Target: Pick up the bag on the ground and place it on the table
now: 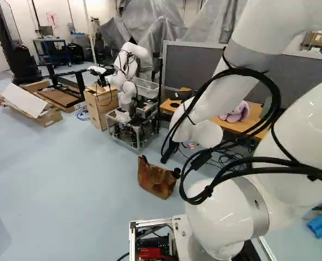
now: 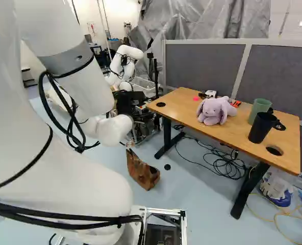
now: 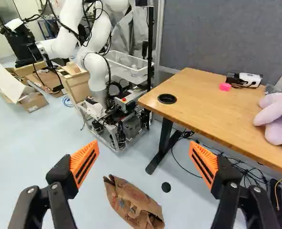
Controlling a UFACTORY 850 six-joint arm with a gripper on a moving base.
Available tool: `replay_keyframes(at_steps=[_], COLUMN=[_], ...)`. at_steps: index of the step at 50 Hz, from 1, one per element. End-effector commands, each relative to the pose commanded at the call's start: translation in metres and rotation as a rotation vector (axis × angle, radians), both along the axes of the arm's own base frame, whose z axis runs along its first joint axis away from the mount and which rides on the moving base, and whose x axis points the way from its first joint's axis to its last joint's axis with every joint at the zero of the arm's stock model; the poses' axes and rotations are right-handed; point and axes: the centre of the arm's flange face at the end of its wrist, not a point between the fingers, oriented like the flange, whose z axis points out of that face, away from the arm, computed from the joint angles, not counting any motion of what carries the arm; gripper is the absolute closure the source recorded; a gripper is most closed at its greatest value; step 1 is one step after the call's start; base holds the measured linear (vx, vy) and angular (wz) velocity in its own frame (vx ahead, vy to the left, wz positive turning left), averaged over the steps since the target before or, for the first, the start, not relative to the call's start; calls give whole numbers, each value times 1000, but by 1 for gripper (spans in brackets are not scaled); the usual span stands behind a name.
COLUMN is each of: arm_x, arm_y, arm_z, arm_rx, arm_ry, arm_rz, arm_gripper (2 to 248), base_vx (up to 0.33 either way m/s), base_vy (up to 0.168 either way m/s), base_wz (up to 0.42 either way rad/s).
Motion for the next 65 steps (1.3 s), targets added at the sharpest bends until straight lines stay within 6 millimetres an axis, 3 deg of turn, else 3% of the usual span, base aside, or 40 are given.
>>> replay_keyframes(at_steps=[28, 65], arm_x=[52, 121], arm_y=[10, 29], arm_z=[-12, -73], arm_rx=[-4, -12], arm_ry=[177, 533], arm_rz=[20, 35], arm_gripper=[3, 3], base_vx=[0, 0], base_vy=[0, 0], base_wz=[0, 0])
